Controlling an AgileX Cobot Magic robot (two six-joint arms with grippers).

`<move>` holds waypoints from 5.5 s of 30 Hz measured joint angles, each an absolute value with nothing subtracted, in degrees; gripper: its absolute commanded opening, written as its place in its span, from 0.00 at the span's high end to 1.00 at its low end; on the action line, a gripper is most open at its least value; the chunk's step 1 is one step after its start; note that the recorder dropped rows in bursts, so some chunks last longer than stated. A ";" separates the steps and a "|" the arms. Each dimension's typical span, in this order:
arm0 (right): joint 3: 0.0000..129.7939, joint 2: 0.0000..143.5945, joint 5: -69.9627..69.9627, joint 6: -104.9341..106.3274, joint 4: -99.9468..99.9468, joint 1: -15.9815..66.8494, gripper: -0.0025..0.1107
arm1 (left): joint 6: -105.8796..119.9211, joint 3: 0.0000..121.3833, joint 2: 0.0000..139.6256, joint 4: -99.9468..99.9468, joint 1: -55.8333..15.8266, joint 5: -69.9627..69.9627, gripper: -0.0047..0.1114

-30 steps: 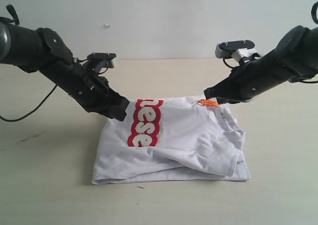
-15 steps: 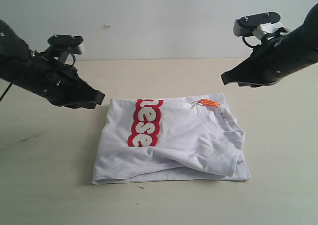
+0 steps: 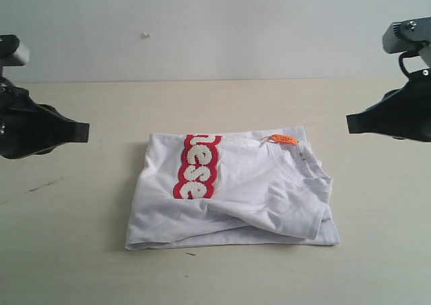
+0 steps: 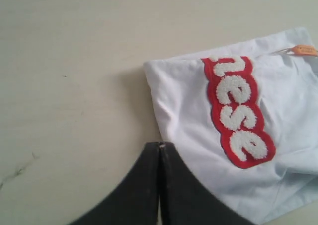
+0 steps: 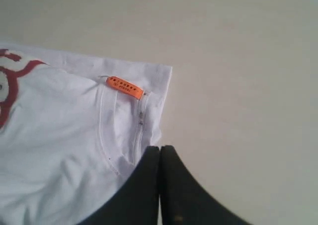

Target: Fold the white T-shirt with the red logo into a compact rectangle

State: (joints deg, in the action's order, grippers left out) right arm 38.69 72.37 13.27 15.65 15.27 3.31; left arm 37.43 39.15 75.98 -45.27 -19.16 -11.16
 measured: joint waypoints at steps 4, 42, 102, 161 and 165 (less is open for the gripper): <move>34.56 63.74 13.66 15.24 15.27 3.31 0.98 | 38.02 35.14 67.39 -46.14 -22.01 -10.71 0.96; 30.90 49.54 17.59 14.79 15.27 3.31 0.98 | 42.48 30.59 53.76 -48.47 -24.65 -11.62 0.96; 30.90 49.54 17.59 14.79 15.27 3.31 0.98 | -3.29 0.22 0.52 -7.32 -5.24 -12.48 0.96; 30.90 49.39 17.71 14.79 14.51 3.31 0.98 | -1.98 0.13 0.39 -0.47 -0.62 -20.93 0.96; 30.90 45.23 17.82 14.79 12.30 1.63 0.98 | -1.98 0.13 0.39 -0.47 -0.62 -20.93 0.96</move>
